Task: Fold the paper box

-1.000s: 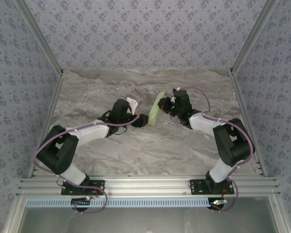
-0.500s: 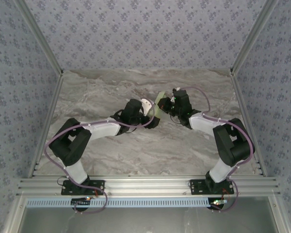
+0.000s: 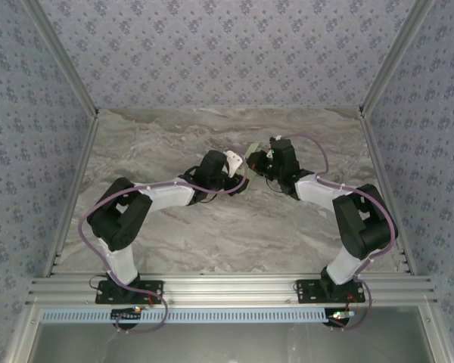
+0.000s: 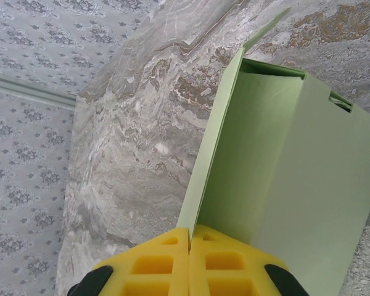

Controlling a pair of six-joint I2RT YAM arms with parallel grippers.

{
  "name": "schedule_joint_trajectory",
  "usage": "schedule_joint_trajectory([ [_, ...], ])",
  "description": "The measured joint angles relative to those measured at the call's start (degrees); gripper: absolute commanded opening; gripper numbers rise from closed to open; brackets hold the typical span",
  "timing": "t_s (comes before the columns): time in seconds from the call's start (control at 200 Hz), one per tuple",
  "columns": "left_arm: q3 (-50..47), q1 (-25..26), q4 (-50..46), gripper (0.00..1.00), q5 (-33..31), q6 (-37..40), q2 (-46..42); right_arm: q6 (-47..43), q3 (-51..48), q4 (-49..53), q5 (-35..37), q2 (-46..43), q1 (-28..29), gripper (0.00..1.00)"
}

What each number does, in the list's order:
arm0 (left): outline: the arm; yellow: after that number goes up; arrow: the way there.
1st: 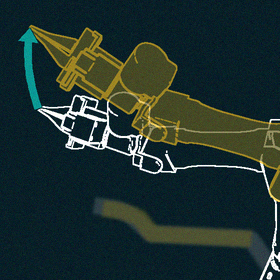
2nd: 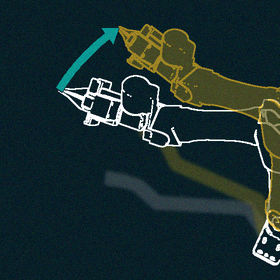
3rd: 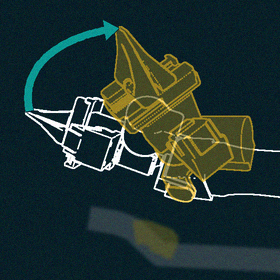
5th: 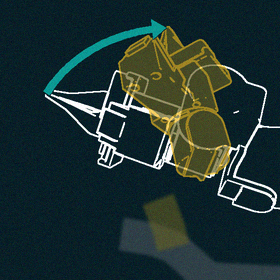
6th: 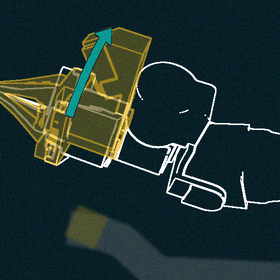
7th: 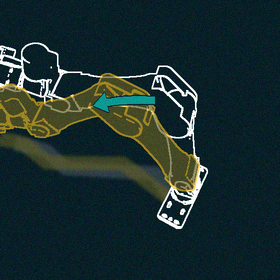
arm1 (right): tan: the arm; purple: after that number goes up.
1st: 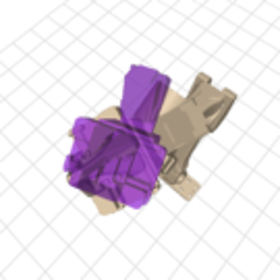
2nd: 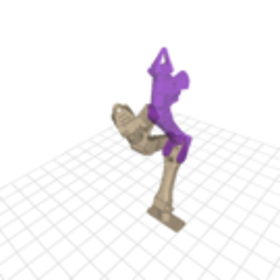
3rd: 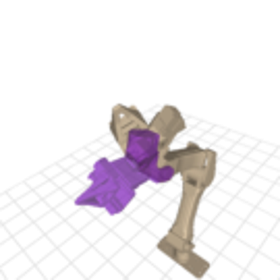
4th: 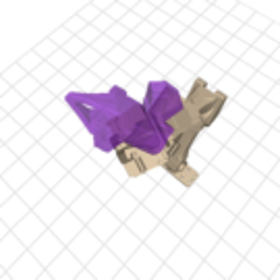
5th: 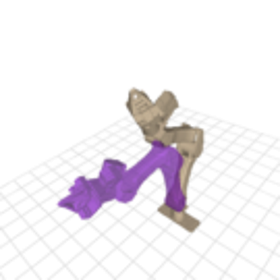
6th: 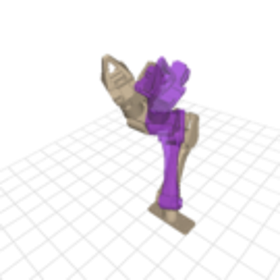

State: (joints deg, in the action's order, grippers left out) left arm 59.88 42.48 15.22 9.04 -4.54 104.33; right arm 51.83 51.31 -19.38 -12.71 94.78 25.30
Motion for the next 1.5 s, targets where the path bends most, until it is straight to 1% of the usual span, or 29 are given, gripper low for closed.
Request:
schedule_joint_trajectory([
  [0.08, 0.0, -0.2, 0.0, 0.41, 0.0, 0.0, 0.0, -0.1, 0.1, 0.2, 0.0, 0.0, 0.0, 0.15],
  [0.21, -0.4, -0.8, 0.6, 0.38, 0.8, 1.3, 0.0, -1.6, 0.3, 1.5, -0.6, -0.6, -0.5, 0.31],
  [0.26, -0.8, -1.1, 1.1, 0.38, 1.3, 2.1, -0.1, -2.3, 0.3, 2.6, -0.6, -1.5, -0.7, 0.36],
  [0.355, -1.6, -1.8, 1.1, 0.40, 3.0, 3.5, -0.8, -5.4, 0.3, 6.3, -0.7, -4.2, -1.5, 0.42],
  [0.425, -2.2, -2.6, 0.5, 0.41, 4.9, 5.2, -1.5, -9.5, 0.3, 9.5, -0.5, -7.4, -2.3, 0.44],
  [0.59, -3.1, -5.1, -0.8, 0.42, 11.0, 9.3, -3.5, -22.0, 0.3, 15.8, -0.8, -15.7, -4.3, 0.46],
  [0.745, -3.2, -7.8, -3.7, 0.42, 18.5, 14.5, -5.3, -34.6, 0.0, 19.2, -2.3, -20.8, -8.3, 0.46],
  [0.839, -1.6, -9.2, -8.7, 0.41, 22.1, 19.0, -5.7, -41.5, -1.0, 19.6, -2.7, -21.3, -10.1, 0.46],
  [0.924, 1.2, -10.3, -13.9, 0.41, 25.5, 23.5, -5.7, -47.9, -4.5, 18.1, -3.9, -21.9, -10.9, 0.46],
  [1.034, 5.2, -12.3, -20.3, 0.38, 30.0, 29.7, -5.7, -56.1, -9.9, 16.3, -6.5, -23.3, -11.4, 0.46],
  [1.109, 8.0, -13.7, -26.1, 0.38, 32.7, 34.8, -5.7, -61.7, -11.0, 16.2, -8.2, -23.4, -11.6, 0.45],
  [1.264, 13.0, -15.5, -37.1, 0.37, 35.8, 43.9, -5.2, -72.2, -11.0, 16.2, -11.1, -24.2, -12.2, 0.45],
  [1.394, 13.9, -16.2, -43.0, 0.37, 38.0, 49.2, -5.1, -78.4, -11.0, 16.2, -14.4, -24.7, -13.3, 0.44],
  [1.504, 14.0, -16.4, -46.3, 0.37, 38.8, 52.2, -4.4, -82.1, -10.9, 16.3, -17.8, -24.3, -13.8, 0.43],
])
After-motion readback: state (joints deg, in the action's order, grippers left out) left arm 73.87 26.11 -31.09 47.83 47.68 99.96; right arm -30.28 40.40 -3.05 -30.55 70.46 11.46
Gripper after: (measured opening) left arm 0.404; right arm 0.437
